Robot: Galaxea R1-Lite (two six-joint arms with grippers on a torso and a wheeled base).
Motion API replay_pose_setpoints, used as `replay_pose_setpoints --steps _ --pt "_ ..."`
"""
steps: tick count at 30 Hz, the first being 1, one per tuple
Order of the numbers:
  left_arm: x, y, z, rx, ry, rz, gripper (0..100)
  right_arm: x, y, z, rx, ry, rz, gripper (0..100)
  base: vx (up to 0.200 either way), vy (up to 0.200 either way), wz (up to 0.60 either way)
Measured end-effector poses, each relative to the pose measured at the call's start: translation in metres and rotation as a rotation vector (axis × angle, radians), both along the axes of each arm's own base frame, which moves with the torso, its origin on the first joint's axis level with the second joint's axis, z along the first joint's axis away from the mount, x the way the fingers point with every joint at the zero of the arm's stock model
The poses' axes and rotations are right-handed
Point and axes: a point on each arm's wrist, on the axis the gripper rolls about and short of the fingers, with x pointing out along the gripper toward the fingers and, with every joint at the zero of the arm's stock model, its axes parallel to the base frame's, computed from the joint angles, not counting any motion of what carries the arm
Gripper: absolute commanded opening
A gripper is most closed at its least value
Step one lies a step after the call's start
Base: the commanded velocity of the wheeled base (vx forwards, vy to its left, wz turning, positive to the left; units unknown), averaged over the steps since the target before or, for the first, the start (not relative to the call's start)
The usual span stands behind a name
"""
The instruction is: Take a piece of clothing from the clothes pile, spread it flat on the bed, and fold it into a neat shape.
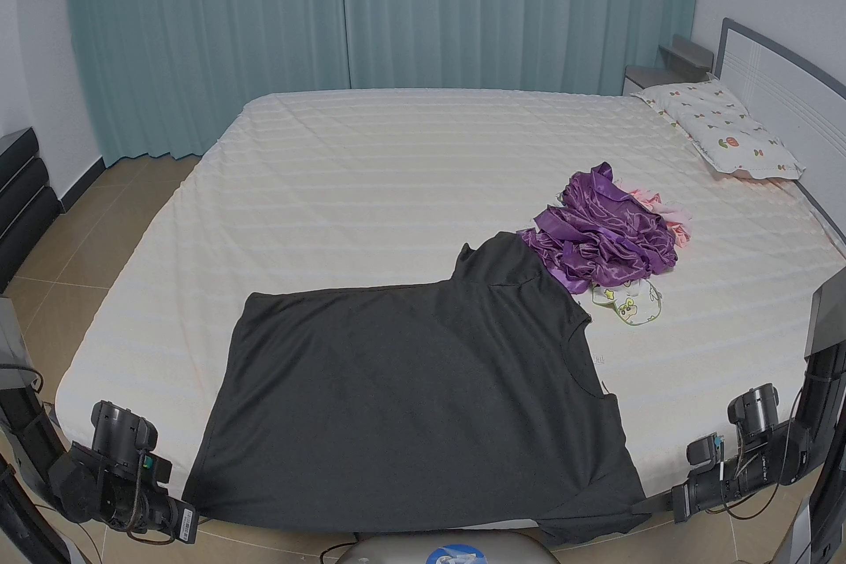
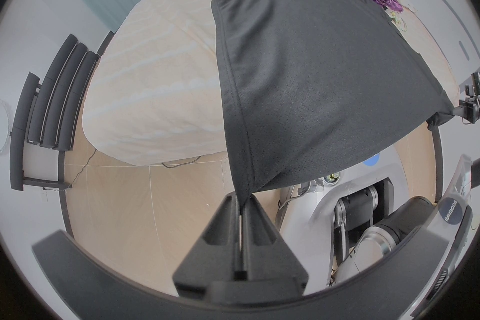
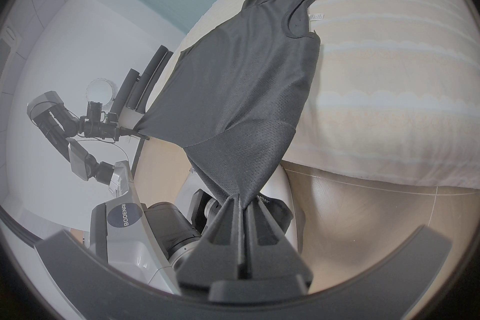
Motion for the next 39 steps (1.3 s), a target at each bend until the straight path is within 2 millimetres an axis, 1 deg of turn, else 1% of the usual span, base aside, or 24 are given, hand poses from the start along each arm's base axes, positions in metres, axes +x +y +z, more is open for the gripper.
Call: replay_pose_setpoints --steps 6,12,17,25,34,39 --pt "-0.001 0.0 0.001 -0.002 -0.001 0.001 0 -0.002 0.0 0.004 0.0 -0.002 0.002 0 0.0 0.0 0.0" --pt "0.005 0.0 0.006 -0.028 -0.049 0.044 0 -0.001 0.0 0.013 0.012 -0.054 0.003 0 0.0 0.0 0.0" --pt "0.017 -0.001 0.014 -0.062 -0.123 0.093 0 0.008 0.0 0.022 0.023 -0.165 -0.014 0 0.0 0.0 0.0" --pt "0.034 -0.002 0.023 -0.087 -0.201 0.12 0 0.019 0.003 0.026 0.038 -0.265 -0.017 0 0.0 0.0 0.0" --pt "0.054 -0.006 0.033 -0.13 -0.275 0.165 0 0.038 0.006 0.024 0.074 -0.309 -0.05 0 0.0 0.0 0.0" --pt "0.066 -0.007 0.032 -0.14 -0.288 0.181 0 0.051 0.007 0.02 0.073 -0.323 -0.061 0 0.0 0.0 0.0"
